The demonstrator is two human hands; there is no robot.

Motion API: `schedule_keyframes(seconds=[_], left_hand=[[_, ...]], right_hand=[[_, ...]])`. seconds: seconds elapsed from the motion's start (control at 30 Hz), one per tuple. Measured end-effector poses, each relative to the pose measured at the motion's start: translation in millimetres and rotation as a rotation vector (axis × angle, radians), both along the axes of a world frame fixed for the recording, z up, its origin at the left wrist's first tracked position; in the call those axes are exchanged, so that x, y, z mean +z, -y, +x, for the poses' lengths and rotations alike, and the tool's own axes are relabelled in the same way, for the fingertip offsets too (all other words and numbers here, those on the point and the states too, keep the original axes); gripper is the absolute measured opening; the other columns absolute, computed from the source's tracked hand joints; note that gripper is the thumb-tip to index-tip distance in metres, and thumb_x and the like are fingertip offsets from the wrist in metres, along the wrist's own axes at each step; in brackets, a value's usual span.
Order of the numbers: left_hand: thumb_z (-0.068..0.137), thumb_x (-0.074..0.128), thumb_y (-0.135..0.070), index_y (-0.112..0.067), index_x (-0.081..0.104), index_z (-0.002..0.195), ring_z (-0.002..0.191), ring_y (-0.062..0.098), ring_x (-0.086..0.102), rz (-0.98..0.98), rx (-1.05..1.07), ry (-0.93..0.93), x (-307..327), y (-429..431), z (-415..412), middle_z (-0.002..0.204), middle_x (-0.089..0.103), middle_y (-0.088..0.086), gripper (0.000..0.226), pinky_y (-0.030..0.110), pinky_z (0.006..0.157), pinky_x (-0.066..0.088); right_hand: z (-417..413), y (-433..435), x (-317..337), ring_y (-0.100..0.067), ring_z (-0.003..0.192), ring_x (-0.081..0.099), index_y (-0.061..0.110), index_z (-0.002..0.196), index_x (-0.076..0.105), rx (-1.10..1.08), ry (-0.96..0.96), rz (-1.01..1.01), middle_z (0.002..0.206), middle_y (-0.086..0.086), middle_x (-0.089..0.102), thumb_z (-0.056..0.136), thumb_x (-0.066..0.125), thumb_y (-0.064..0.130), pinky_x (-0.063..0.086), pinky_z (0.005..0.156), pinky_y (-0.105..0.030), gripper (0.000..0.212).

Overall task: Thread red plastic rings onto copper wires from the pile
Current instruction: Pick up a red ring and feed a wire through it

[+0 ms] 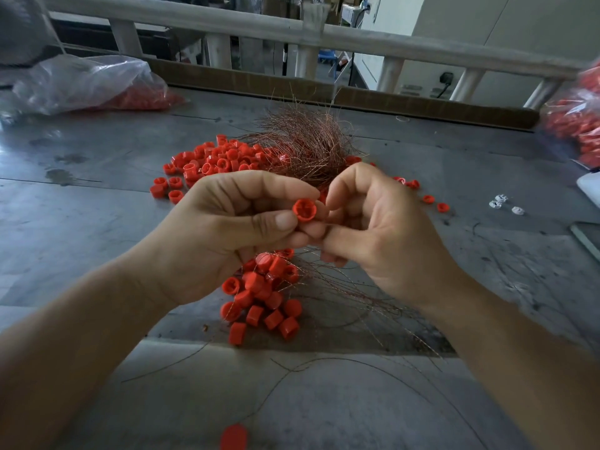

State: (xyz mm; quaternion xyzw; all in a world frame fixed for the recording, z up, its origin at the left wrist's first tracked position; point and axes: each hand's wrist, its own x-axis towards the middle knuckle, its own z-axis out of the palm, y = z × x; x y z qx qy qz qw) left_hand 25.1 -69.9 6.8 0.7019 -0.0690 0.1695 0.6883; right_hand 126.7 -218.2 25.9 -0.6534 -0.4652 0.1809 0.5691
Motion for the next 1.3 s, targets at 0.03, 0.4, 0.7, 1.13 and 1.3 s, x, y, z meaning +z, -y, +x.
schedule_keyframes(seconds=[0.03, 0.4, 0.7, 1.13, 1.3], left_hand=[[0.062, 0.077, -0.044, -0.033, 0.072, 0.093, 0.087, 0.011, 0.069, -0.01, -0.004, -0.001, 0, 0, 0, 0.091, 0.073, -0.007, 0.033, 0.022, 0.073, 0.054], [0.066, 0.079, -0.038, -0.024, 0.07, 0.099, 0.093, 0.023, 0.068, -0.055, 0.008, -0.051, -8, -7, 3, 0.099, 0.072, 0.004, 0.037, 0.029, 0.076, 0.054], [0.061, 0.079, -0.043, -0.026, 0.071, 0.097, 0.091, 0.016, 0.069, -0.063, -0.007, -0.038, -2, -6, -2, 0.095, 0.073, -0.001, 0.04, 0.024, 0.074, 0.054], [0.067, 0.079, -0.037, -0.021, 0.069, 0.104, 0.096, 0.023, 0.067, -0.081, -0.003, -0.099, -6, -10, 1, 0.102, 0.071, 0.006, 0.041, 0.026, 0.075, 0.054], [0.065, 0.078, -0.034, -0.025, 0.072, 0.097, 0.092, 0.017, 0.069, -0.115, -0.044, -0.107, 0, -5, -2, 0.096, 0.073, 0.002, 0.034, 0.021, 0.073, 0.053]], right_hand=[[0, 0, 0, -0.005, 0.048, 0.055, 0.022, 0.072, 0.047, 0.014, -0.02, -0.004, 0.054, 0.007, 0.059, 0.064, 0.069, 0.01, 0.044, 0.045, -0.018, 0.027], [74, 12, -1, -0.013, 0.065, 0.06, 0.023, 0.067, 0.06, -0.558, 0.422, -0.315, 0.069, 0.005, 0.065, 0.083, 0.065, 0.022, 0.044, 0.064, -0.023, 0.016], [97, 4, -28, -0.019, 0.095, 0.061, 0.017, 0.099, 0.07, -0.666, 0.531, -0.468, 0.101, -0.003, 0.069, 0.084, 0.063, 0.019, 0.043, 0.082, -0.025, 0.017], [104, 8, -14, -0.014, 0.066, 0.06, 0.016, 0.074, 0.061, -0.711, 0.267, -0.258, 0.064, 0.002, 0.06, 0.08, 0.064, 0.006, 0.047, 0.064, -0.026, 0.012], [71, 16, 19, -0.003, 0.053, 0.061, 0.016, 0.076, 0.063, -0.358, -0.218, 0.047, 0.061, 0.003, 0.067, 0.081, 0.059, 0.0, 0.046, 0.048, -0.014, 0.016]])
